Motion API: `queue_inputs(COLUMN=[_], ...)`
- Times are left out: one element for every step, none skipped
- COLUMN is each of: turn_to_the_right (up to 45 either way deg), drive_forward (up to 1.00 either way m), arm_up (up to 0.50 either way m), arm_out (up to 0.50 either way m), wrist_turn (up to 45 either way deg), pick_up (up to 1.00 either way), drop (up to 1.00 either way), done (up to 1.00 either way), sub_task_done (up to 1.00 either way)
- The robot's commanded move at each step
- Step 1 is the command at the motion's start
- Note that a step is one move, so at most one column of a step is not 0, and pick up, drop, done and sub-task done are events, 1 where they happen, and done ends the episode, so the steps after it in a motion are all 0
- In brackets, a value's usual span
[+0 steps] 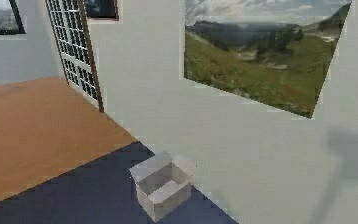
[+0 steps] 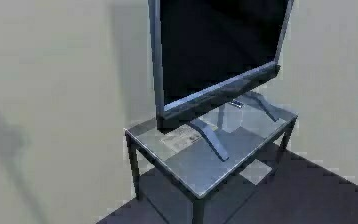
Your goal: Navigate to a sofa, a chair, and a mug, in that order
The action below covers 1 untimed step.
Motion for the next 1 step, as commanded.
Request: queue_inputs(turn_to_the_right=[-45.0], drive_forward=[0.0], arm_up=[0.0], arm_out=[0.0], wrist_turn=[0.0], pick_up=[0.0], drop=[0.0], done=[0.0], sub_task_done=[0.0])
